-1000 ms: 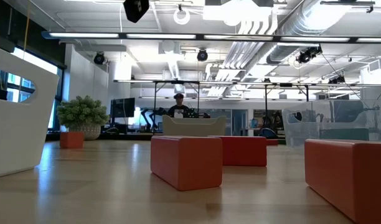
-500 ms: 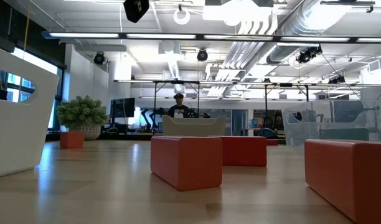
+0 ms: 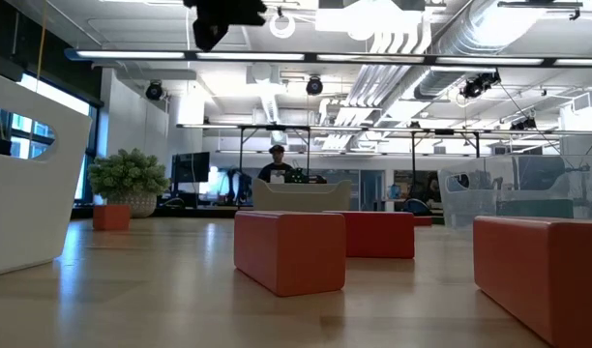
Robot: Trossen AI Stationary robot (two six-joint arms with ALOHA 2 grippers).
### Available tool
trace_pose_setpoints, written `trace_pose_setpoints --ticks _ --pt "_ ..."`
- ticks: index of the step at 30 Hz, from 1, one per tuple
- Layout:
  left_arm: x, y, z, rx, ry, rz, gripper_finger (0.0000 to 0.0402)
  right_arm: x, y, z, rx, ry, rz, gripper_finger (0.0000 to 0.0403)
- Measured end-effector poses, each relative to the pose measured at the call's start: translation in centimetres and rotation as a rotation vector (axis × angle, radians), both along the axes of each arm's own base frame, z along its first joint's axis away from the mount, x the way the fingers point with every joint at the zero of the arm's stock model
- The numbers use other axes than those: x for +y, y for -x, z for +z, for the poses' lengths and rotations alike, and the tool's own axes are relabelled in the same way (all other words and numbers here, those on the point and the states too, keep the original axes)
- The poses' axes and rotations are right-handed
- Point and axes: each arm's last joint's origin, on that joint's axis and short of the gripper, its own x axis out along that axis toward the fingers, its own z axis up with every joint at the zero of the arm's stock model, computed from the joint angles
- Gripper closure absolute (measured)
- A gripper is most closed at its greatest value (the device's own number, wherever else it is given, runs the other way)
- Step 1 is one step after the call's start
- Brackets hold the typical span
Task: Sort & place blocks by color
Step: Put the orange wooden block into the gray bin
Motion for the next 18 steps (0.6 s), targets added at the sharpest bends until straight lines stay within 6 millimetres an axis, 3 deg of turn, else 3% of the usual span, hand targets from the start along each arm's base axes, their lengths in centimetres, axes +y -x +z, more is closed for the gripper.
trace_pose_setpoints --ticks 9,18 --pt "1.9 0.9 -0.7 0.094 -0.027 0.052 0.0326 -3.7 -4.8 0.7 -0.212 0.038 -0.103 0.0307" --pt "3.5 1.7 -1.3 0.171 -0.056 0.087 0.0326 -9.4 -9.6 1.3 -0.397 0.121 -0.124 0.0307"
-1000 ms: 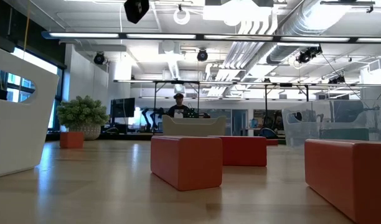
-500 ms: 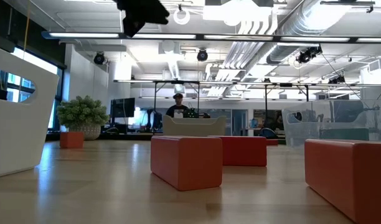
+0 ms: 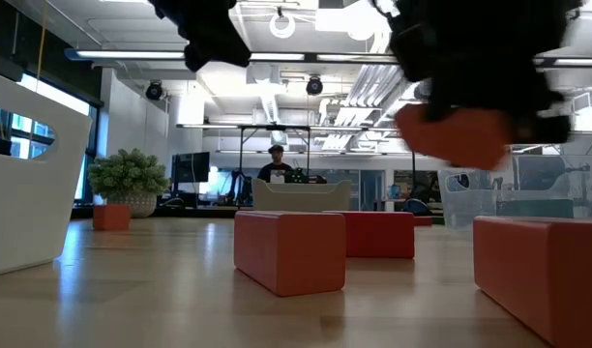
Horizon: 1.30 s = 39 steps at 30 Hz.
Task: Sort & place blocks by color
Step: Put the orange wooden block into the gray bin
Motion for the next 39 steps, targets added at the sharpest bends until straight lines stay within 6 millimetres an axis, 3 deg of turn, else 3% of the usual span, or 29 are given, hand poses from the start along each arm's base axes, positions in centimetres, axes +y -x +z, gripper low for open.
trace_pose_setpoints --ticks 8,19,28,39 --pt "1.8 0.7 0.0 0.011 -0.019 0.059 0.0326 -5.9 -2.9 0.4 -0.11 0.098 0.058 0.0307" --pt "4.1 1.8 -0.1 0.018 -0.022 0.155 0.0326 -15.2 -4.8 1.0 -0.259 0.228 0.144 0.0307" --pt "5.3 2.5 -0.1 0.019 -0.021 0.21 0.0326 -22.4 -4.4 1.5 -0.35 0.324 0.158 0.0307" --pt "6.6 3.4 -0.1 0.019 -0.021 0.271 0.0326 -29.1 -3.0 2.2 -0.439 0.48 0.098 0.0307"
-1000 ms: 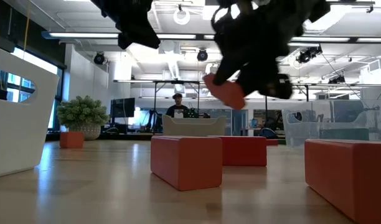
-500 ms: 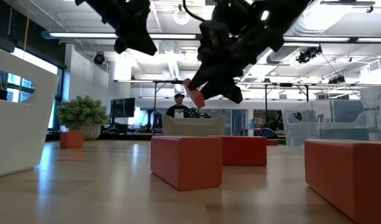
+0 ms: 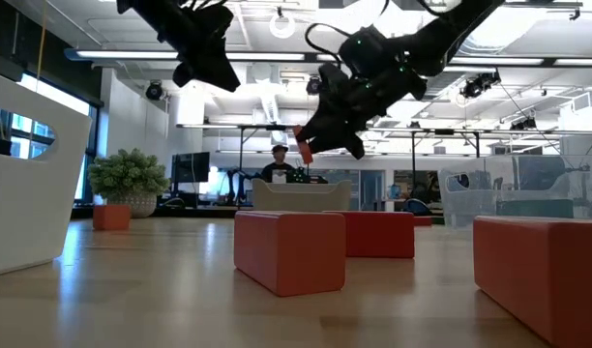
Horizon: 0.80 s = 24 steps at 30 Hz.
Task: Sort & place blocks by color
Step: Put the orange wooden block into the gray bin
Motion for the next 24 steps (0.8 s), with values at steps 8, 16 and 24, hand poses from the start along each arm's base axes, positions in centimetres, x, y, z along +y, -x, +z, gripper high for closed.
trace_pose_setpoints --ticks 8,16,24 --pt "0.9 0.6 0.0 0.0 0.0 0.041 0.0326 -4.1 0.5 2.7 -0.081 0.167 -0.045 0.0307" --pt "1.3 1.0 0.0 0.021 -0.029 0.105 0.0326 -8.3 0.6 6.8 -0.008 0.338 -0.089 0.0307" --pt "1.4 1.1 0.0 0.036 -0.049 0.138 0.0326 -11.4 -0.1 6.9 0.136 0.311 -0.08 0.0307"
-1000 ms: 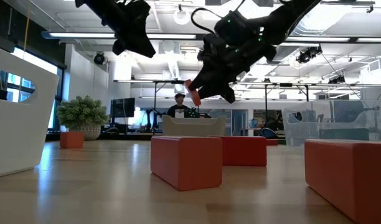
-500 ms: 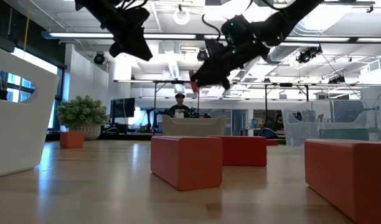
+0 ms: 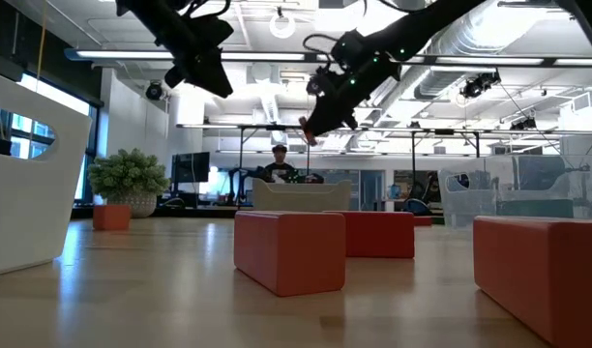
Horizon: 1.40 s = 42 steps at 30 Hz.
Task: Sort & place blocks by color
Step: Put the orange wooden block into the gray bin
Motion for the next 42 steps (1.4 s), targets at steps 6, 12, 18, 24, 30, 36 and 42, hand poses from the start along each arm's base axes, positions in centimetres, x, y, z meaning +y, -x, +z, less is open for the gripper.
trace_pose_setpoints --ticks 6,12,18,24,30,36,42 --pt "0.0 0.0 0.0 0.0 0.0 0.004 0.0326 -0.5 -1.2 -2.1 0.075 -0.056 0.007 0.0307" --pt "0.0 0.0 0.0 -0.013 0.013 0.019 0.0326 0.1 -2.3 -4.5 0.138 -0.091 0.03 0.0307" --pt "0.0 0.0 0.0 -0.013 0.013 0.019 0.0326 0.3 -3.0 -6.7 0.218 -0.079 0.024 0.0307" --pt "0.0 0.0 0.0 -0.005 0.005 0.01 0.0326 0.1 -3.0 -8.7 0.306 -0.094 -0.008 0.0307" --pt "0.0 0.0 0.0 -0.005 0.005 0.01 0.0326 0.1 -3.1 -9.5 0.334 -0.105 -0.012 0.0307" --pt "0.0 0.0 0.0 -0.005 0.005 0.01 0.0326 0.0 -3.0 -9.6 0.344 -0.103 -0.02 0.0307" --pt "0.0 0.0 0.0 -0.005 0.005 0.009 0.0326 0.2 -2.6 -9.8 0.395 -0.121 -0.028 0.0307"
